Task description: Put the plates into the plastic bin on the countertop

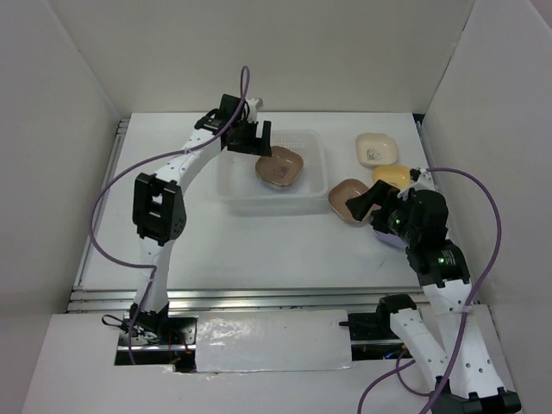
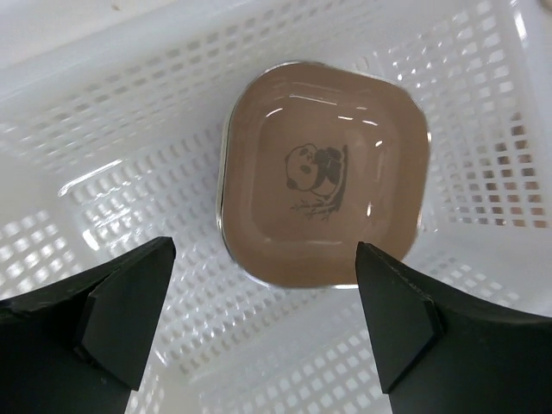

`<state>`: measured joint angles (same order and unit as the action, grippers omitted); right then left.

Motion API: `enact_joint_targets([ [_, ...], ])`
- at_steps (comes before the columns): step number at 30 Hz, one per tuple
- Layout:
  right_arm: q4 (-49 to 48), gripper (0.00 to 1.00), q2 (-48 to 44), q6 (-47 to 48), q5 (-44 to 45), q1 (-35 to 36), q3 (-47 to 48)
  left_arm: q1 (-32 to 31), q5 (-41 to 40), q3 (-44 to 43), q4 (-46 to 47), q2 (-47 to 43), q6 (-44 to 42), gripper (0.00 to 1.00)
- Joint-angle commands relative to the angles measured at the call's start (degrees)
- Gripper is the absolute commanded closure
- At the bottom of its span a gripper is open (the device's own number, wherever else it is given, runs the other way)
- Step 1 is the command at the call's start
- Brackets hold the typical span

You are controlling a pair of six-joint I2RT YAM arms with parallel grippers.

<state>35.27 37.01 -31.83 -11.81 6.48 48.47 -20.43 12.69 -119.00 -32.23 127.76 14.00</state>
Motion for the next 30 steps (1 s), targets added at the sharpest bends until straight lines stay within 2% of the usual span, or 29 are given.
enact_joint_targets([
  [1, 0.24, 0.00, 1.47, -3.31, 5.91, -0.59, 0.32, -1.63, -6.07, 0.34, 1.99, -12.59, 3.30, 0.01],
  [4, -0.37, 0.00, 3.58, -6.57, 13.37, -0.86, -2.23, -3.74, -10.91, 4.11, 0.42, -18.06, 7.78, 0.01],
  [6, -0.98, 0.00, 6.39, -7.97, 17.06, -0.94, -4.42, -4.79, -11.81, 8.58, 1.72, -25.70, 12.09, 0.01],
  [7, -2.38, 0.00, 8.23, -8.85, 17.96, -1.12, -5.39, -6.45, -12.42, 14.79, 2.69, -31.64, 13.67, 0.01],
  [9, -3.97, 0.00, 10.26, -10.78, 20.15, -1.21, -7.51, -8.04, -14.69, 23.32, 4.01, -37.12, 14.91, 0.01],
  [13, -9.33, 0.00, 15.44, -14.21, 20.16, -1.56, -10.32, -11.74, -20.50, 31.71, 0.25, -48.89, 16.58, 0.01],
  [17, -13.19, 0.00, 19.32, -19.65, 21.75, -1.56, -12.34, -13.32, -22.26, 41.71, -2.57, -56.73, 16.32, 0.01],
  [26, -19.97, 0.04, 32.31, -25.12, 26.05, 0.02, -11.38, -13.94, -25.43, 50.79, -11.01, -68.96, 13.25, 0.01],
  [30, -21.29, 0.11, 36.89, -27.48, 27.98, 0.46, -9.71, -13.77, -25.96, 54.04, -11.37, -72.47, 11.58, 0.01],
])
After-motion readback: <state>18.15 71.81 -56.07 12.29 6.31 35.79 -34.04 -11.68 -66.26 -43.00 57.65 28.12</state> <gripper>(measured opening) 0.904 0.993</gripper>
